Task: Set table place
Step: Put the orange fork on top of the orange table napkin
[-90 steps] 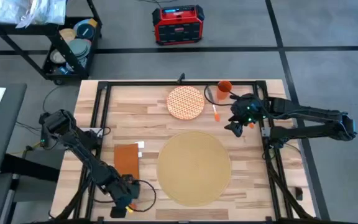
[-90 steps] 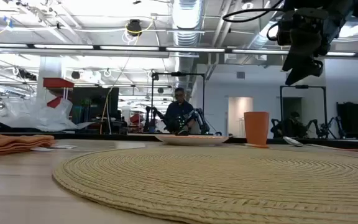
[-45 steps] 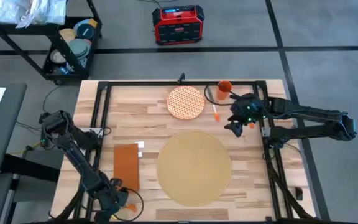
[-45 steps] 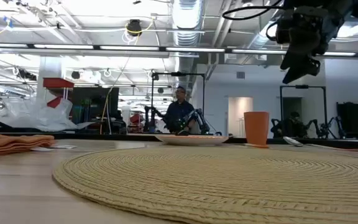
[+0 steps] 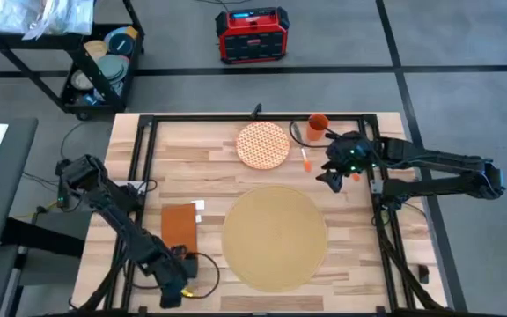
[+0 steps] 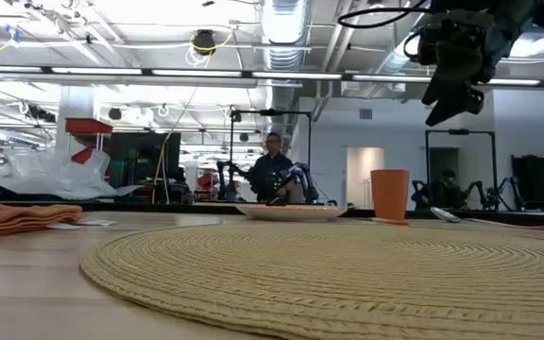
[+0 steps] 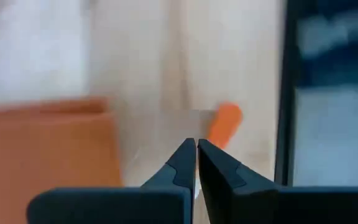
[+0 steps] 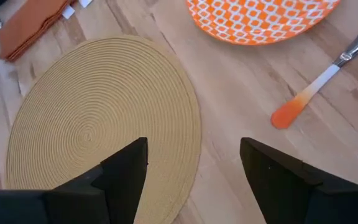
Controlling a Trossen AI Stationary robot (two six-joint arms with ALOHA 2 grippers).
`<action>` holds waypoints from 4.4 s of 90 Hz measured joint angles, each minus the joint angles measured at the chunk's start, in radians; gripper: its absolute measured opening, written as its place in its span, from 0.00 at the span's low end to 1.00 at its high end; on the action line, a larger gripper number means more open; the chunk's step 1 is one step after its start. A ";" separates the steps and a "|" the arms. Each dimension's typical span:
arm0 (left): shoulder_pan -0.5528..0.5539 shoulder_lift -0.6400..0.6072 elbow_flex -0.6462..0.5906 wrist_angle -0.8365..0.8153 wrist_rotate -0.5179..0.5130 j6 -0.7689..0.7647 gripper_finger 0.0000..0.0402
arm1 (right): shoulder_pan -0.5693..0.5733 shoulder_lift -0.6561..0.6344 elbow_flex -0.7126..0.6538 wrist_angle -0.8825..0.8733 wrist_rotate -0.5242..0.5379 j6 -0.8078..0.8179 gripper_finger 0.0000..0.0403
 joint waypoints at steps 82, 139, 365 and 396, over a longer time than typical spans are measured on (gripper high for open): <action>-0.086 -0.008 -0.063 -0.112 0.259 -0.185 0.24 | 0.000 0.000 0.000 0.006 -0.020 0.000 0.61; -0.094 -0.097 -0.061 -0.132 0.060 -0.034 0.27 | 0.001 0.000 0.000 0.006 -0.020 0.019 0.61; 0.108 -0.076 0.017 -0.496 0.099 1.248 0.00 | -0.052 0.000 0.000 -0.075 -0.015 0.001 0.61; 0.305 -0.076 0.017 -0.664 0.137 1.556 0.00 | -0.053 0.000 0.000 -0.090 -0.015 0.002 0.61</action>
